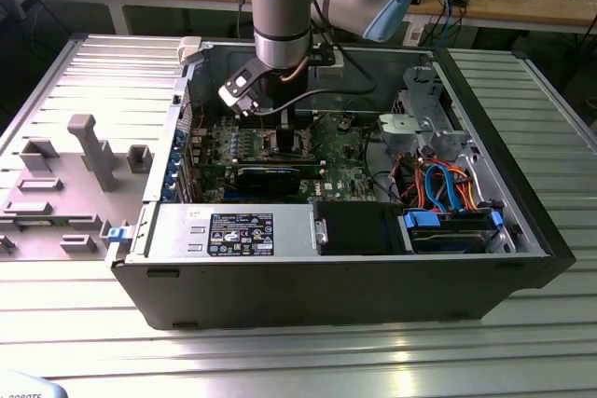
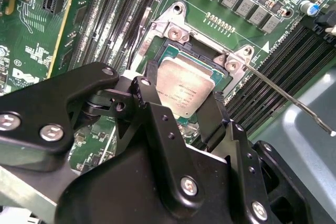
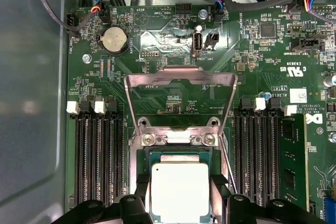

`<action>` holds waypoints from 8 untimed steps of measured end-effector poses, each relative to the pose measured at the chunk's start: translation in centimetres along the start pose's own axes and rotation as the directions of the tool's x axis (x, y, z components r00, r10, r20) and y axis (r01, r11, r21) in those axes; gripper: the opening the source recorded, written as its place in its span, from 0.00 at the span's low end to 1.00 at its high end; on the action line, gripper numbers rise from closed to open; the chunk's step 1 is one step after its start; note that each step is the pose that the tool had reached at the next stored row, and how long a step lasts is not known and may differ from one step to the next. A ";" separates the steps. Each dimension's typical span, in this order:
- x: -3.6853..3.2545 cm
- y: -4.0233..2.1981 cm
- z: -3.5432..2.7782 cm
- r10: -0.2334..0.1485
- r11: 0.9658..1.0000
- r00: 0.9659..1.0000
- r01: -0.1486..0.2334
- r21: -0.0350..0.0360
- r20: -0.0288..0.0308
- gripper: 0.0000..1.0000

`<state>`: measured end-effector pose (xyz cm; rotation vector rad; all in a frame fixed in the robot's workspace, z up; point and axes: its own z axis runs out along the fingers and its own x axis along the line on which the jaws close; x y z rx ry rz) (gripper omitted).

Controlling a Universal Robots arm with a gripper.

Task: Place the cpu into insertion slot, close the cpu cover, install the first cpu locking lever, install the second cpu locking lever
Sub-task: 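Place the cpu into insertion slot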

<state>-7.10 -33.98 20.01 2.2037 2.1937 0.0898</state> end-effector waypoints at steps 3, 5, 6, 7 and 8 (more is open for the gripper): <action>0.00 0.01 0.13 0.003 1.000 1.000 -0.003 0.000 0.000 0.54; -0.01 0.01 0.16 0.005 1.000 1.000 -0.005 0.000 0.001 0.54; -0.01 0.02 0.17 0.005 1.000 1.000 -0.005 0.000 0.000 0.54; -0.01 0.02 0.17 0.005 1.000 1.000 -0.005 0.000 0.000 0.54; -0.01 0.01 0.17 0.005 1.000 1.000 -0.005 0.000 0.000 0.54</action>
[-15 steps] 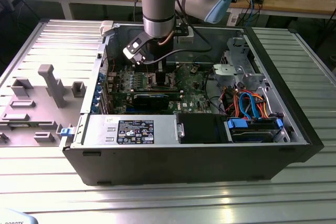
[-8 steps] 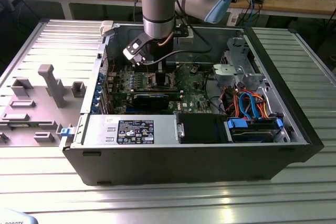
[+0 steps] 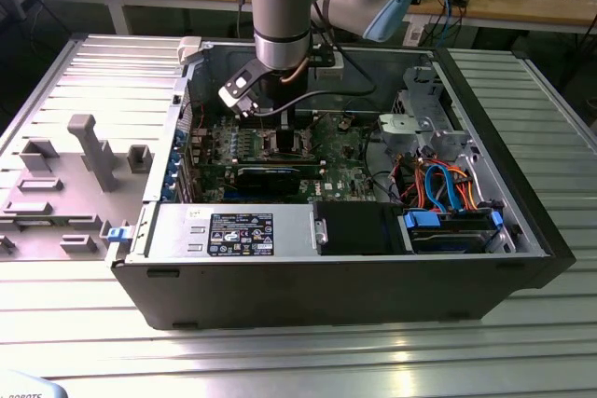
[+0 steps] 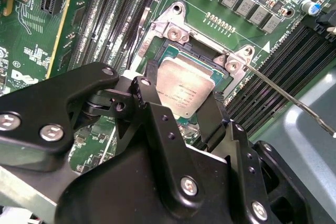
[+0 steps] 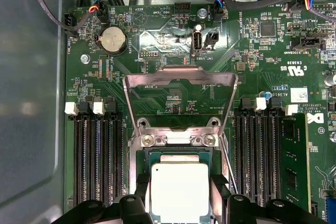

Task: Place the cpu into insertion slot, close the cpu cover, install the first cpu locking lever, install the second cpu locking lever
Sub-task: 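Place the cpu into insertion slot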

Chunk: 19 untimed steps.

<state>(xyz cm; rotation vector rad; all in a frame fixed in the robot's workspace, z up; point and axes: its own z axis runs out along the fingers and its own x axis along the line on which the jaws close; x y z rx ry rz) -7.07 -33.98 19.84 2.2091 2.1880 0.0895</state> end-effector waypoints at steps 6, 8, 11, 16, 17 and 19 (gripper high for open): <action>0.00 0.00 0.00 0.000 1.000 1.000 0.000 0.000 0.000 0.54; 0.00 0.00 0.00 0.000 1.000 1.000 0.000 0.000 0.000 0.55; 0.00 0.00 0.00 0.000 1.000 1.000 0.000 0.000 0.000 0.62; 0.01 0.01 -0.03 0.000 1.000 1.000 0.000 0.000 0.000 0.62; 0.01 0.01 -0.14 0.000 1.000 1.000 0.000 0.000 0.000 0.62; 0.01 0.02 -0.34 0.000 1.000 1.000 0.000 0.001 0.000 0.62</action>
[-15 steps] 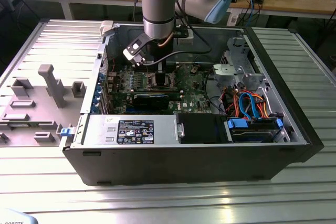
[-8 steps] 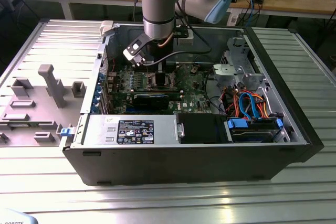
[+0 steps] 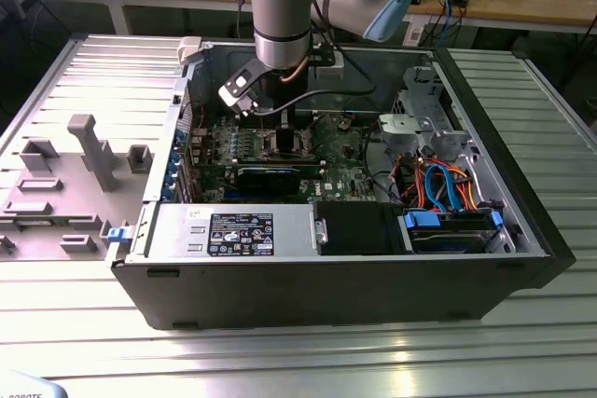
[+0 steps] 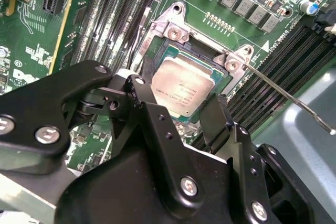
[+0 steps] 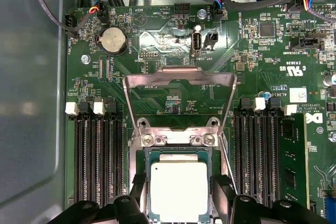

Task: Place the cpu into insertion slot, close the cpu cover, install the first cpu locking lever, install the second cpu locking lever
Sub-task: 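Place the cpu into insertion slot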

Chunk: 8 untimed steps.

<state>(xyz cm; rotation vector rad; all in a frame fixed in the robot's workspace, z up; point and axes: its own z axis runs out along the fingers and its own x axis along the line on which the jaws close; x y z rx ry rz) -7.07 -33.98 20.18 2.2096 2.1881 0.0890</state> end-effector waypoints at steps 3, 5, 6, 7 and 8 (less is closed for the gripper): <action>0.01 0.03 -0.43 0.000 1.000 1.000 0.000 0.001 0.000 0.62; 0.01 0.04 -0.65 0.000 1.000 1.000 0.000 0.003 0.000 0.62; 0.01 0.06 -0.86 0.000 1.000 1.000 0.000 0.004 0.000 0.62; 0.02 0.07 -1.13 0.000 1.000 1.000 0.000 0.006 0.000 0.62; 0.03 0.10 -1.37 0.000 1.000 1.000 0.000 0.008 0.000 0.62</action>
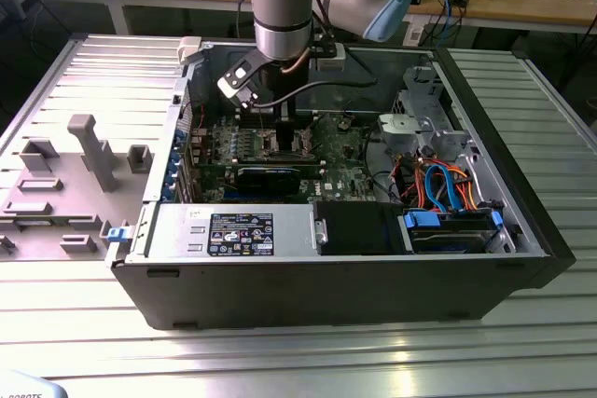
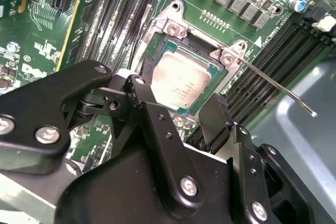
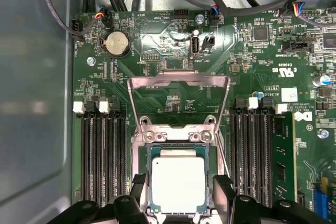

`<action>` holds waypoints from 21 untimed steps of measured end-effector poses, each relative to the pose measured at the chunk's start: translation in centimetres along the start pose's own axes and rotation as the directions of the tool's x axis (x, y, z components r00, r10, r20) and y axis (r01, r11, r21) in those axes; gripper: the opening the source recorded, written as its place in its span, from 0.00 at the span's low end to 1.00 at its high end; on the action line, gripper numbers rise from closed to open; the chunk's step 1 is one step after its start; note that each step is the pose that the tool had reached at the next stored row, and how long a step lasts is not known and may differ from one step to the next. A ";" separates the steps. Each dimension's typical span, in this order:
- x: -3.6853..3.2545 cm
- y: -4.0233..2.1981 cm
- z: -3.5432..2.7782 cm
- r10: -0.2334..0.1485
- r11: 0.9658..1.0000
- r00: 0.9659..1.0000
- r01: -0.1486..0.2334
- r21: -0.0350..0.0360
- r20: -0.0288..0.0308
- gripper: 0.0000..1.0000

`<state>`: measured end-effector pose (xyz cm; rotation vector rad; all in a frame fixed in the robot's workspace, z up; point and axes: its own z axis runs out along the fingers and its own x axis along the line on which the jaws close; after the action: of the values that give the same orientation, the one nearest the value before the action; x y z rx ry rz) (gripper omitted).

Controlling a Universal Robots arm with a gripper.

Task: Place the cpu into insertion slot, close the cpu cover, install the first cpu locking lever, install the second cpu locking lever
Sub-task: 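Place the cpu into insertion slot, then close the cpu cover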

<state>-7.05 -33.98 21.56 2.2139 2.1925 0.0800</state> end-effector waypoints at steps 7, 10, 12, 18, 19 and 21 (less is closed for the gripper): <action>0.02 0.21 -0.82 0.001 1.000 1.000 -0.001 0.019 0.000 0.29; 0.02 0.21 -0.82 0.001 1.000 1.000 -0.001 0.019 0.000 0.11; 0.02 0.22 -0.82 0.000 1.000 1.000 0.000 0.019 0.000 0.11; 0.02 0.23 -0.82 0.001 1.000 1.000 -0.001 0.019 0.000 0.11; 0.02 0.23 -0.82 0.001 1.000 1.000 -0.001 0.019 0.000 0.11; 0.02 0.23 -0.82 0.000 1.000 1.000 0.000 0.019 0.000 0.11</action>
<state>-6.87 -33.98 22.39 2.2242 2.2020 0.0588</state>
